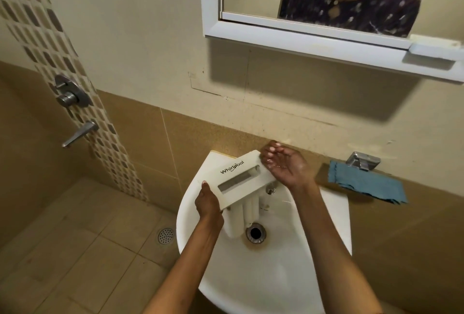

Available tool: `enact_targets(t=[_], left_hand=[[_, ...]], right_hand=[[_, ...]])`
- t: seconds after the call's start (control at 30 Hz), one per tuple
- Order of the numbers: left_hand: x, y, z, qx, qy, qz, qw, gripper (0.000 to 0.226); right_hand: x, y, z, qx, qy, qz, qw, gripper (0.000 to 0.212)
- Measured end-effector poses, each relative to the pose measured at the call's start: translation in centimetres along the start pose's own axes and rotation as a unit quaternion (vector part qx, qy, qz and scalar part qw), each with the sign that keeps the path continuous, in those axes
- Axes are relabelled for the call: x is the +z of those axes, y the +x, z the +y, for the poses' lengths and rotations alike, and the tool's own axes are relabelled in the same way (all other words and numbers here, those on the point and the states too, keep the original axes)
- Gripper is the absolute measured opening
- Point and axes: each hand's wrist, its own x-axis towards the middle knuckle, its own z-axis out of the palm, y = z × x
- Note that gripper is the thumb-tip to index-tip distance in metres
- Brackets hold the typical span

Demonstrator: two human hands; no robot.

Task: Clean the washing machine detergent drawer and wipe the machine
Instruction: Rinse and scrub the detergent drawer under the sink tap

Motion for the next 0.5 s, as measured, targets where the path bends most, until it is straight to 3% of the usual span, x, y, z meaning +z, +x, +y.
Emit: enact_targets(t=[0.1, 0.17, 0.2, 0.3, 0.33, 0.37, 0.4, 0.47, 0.5], left_hand=[[0.4, 0.1, -0.5, 0.005, 0.027, -0.013, 1.0, 0.036], [0.6, 0.1, -1.1, 0.008, 0.049, -0.026, 0.998, 0.038], [0.7, 0.2, -1.4, 0.01, 0.061, -0.028, 0.998, 0.038], [0.9, 0.0, -1.9, 0.037, 0.108, -0.027, 0.993, 0.037], [0.9, -0.1, -1.8, 0.044, 0.112, -0.029, 0.992, 0.035], [0.9, 0.0, -1.8, 0.046, 0.111, -0.031, 0.992, 0.034], [0.8, 0.2, -1.8, 0.047, 0.114, -0.034, 0.992, 0.033], [0.8, 0.4, -1.9, 0.045, 0.132, -0.031, 0.99, 0.031], [0.8, 0.3, -1.9, 0.041, 0.132, -0.032, 0.99, 0.031]], right_hand=[[2.7, 0.3, 2.2, 0.059, -0.139, 0.017, 0.988, 0.02], [3.5, 0.6, 3.8, 0.091, -0.354, 0.048, 0.93, 0.027], [3.9, 0.9, 4.4, 0.097, -0.475, 0.065, 0.872, 0.027], [3.9, 1.4, 5.6, 0.044, -0.766, 0.131, 0.628, 0.027], [3.9, 1.1, 5.9, 0.016, -0.806, 0.144, 0.573, 0.029], [4.0, 0.5, 6.3, -0.001, -0.83, 0.131, 0.542, 0.031], [4.2, -0.2, 6.6, -0.003, -0.842, 0.094, 0.531, 0.033], [4.1, -1.3, 7.6, 0.032, -0.825, 0.018, 0.564, 0.038], [3.8, -1.6, 8.0, 0.066, -0.828, -0.008, 0.557, 0.042]])
